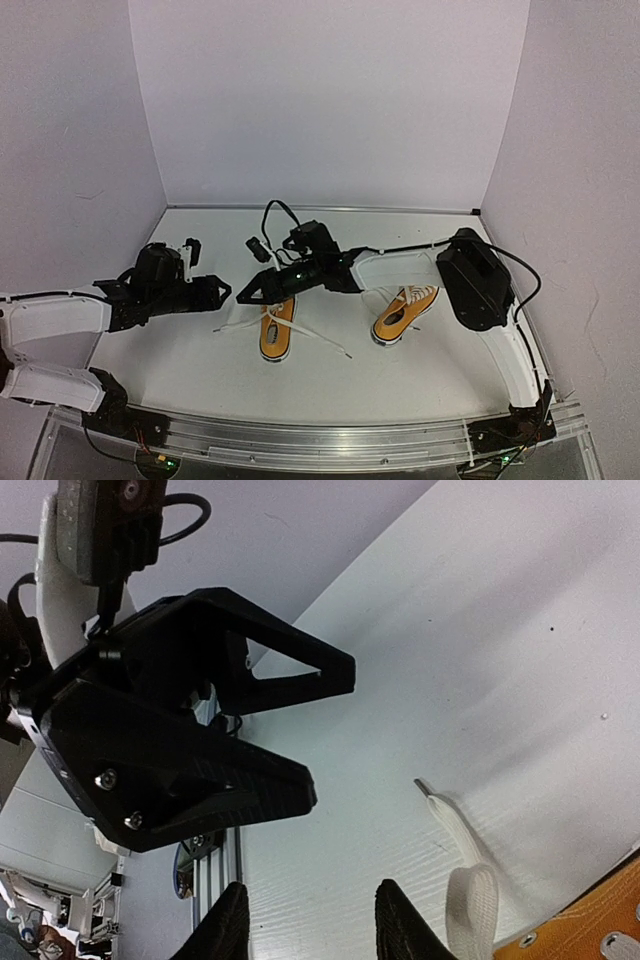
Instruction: Tie the shoes
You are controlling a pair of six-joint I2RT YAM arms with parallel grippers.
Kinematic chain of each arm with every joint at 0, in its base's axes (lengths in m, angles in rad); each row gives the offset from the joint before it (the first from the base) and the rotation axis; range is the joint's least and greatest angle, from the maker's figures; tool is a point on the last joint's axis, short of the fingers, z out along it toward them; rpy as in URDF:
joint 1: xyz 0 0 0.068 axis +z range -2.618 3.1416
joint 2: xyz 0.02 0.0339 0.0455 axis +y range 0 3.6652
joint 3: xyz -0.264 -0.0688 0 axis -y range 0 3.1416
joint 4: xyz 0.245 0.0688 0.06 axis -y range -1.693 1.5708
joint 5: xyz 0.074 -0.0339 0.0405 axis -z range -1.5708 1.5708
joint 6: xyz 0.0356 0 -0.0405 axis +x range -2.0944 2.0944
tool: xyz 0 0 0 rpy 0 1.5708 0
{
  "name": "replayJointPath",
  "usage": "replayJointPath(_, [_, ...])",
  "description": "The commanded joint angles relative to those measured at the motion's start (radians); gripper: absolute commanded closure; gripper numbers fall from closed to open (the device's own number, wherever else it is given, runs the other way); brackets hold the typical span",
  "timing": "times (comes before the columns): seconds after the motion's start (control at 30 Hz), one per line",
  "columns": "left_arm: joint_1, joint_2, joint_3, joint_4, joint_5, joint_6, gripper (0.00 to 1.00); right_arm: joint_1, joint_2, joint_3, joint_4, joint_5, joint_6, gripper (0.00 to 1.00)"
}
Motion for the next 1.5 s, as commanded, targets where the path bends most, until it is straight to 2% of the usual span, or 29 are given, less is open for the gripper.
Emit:
replayJointPath(0.0, [0.025,0.034,0.017,0.097,0.170,0.035,0.30,-0.034,-0.153,-0.036,-0.066,0.040,-0.087,0.57])
replayJointPath(0.13, [0.036,0.128,0.068,0.120,0.277,0.089,0.29,-0.104,-0.244,-0.132,-0.067,0.044,-0.104,0.56])
replayJointPath(0.3, [0.043,0.237,0.140,0.180,0.355,0.109,0.27,-0.165,-0.252,-0.199,-0.067,0.022,-0.123,0.56])
replayJointPath(0.47, [0.045,0.342,0.205,0.198,0.418,0.129,0.27,-0.167,-0.190,-0.182,-0.071,-0.027,-0.139,0.57])
replayJointPath(0.67, [0.047,0.391,0.206,0.210,0.521,0.126,0.31,-0.167,-0.122,-0.128,-0.075,-0.080,-0.131,0.58])
replayJointPath(0.77, [0.047,0.389,0.188,0.191,0.536,0.135,0.38,-0.166,-0.097,-0.109,-0.078,-0.114,-0.129,0.58])
replayJointPath(0.9, [0.047,0.365,0.156,0.169,0.540,0.146,0.61,-0.161,-0.075,-0.100,-0.080,-0.127,-0.128,0.60])
replayJointPath(0.97, [0.047,0.355,0.147,0.150,0.530,0.154,0.68,-0.157,-0.064,-0.095,-0.081,-0.131,-0.127,0.61])
replayJointPath(1.27, [0.048,0.352,0.136,0.095,0.512,0.188,0.80,-0.140,0.023,-0.033,-0.093,-0.143,-0.119,0.67])
replayJointPath(1.47, [0.048,0.343,0.133,0.084,0.494,0.199,0.81,-0.131,0.025,-0.039,-0.107,-0.158,-0.135,0.71])
